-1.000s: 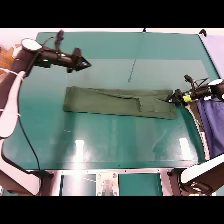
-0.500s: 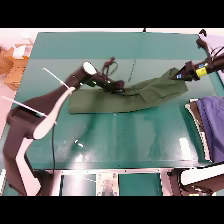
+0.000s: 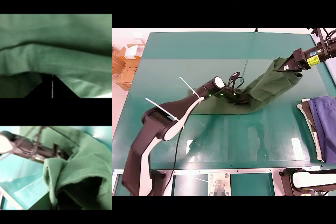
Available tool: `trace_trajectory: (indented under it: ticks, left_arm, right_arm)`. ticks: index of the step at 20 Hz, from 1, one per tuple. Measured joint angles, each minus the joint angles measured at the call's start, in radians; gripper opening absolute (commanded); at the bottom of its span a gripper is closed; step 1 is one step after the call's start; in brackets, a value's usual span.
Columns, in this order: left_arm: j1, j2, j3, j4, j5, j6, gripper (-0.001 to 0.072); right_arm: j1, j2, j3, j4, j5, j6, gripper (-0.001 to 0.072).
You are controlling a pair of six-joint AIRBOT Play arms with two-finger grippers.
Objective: Fold the shirts.
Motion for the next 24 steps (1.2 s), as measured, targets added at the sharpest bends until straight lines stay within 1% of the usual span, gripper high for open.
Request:
trace_trajectory:
  ticks: [2, 4, 8, 11, 15, 19, 20, 21, 22, 24]
  left_arm:
    - [0.000, -0.006, 0.012, -0.009, -0.013, -0.010, 0.0022]
    - [0.019, -0.005, 0.042, -0.016, -0.061, -0.014, 0.0021]
    - [0.125, 0.029, 0.138, -0.001, -0.273, -0.040, 0.0021]
    - [0.267, 0.105, 0.188, 0.090, -0.446, -0.076, 0.0021]
    - [0.494, 0.252, 0.209, 0.262, -0.589, -0.121, 0.0021]
    - [0.713, 0.386, 0.215, 0.359, -0.651, -0.140, 0.0021]
    - [0.760, 0.410, 0.216, 0.371, -0.656, -0.143, 0.0022]
    - [0.806, 0.430, 0.217, 0.381, -0.660, -0.145, 0.0021]
    - [0.844, 0.443, 0.217, 0.385, -0.665, -0.146, 0.0022]
    - [0.908, 0.462, 0.214, 0.385, -0.671, -0.149, 0.0021]
  right_arm:
    - [0.014, 0.005, 0.002, 0.000, 0.000, 0.010, 0.0019]
    - [0.025, 0.008, 0.003, 0.002, 0.000, 0.019, 0.0020]
    - [0.055, 0.010, 0.003, 0.003, 0.000, 0.046, 0.0019]
    - [0.111, 0.010, 0.003, 0.003, -0.023, 0.076, 0.0019]
    - [0.275, -0.014, 0.003, 0.003, -0.150, 0.114, 0.0020]
    - [0.525, -0.135, 0.003, 0.003, -0.369, 0.144, 0.0023]
    - [0.594, -0.182, 0.003, 0.007, -0.446, 0.148, 0.0160]
    - [0.670, -0.238, 0.003, 0.022, -0.549, 0.150, 0.0466]
    - [0.743, -0.297, 0.003, 0.047, -0.658, 0.151, 0.0567]
    - [0.855, -0.386, 0.007, 0.089, -0.797, 0.148, 0.0565]
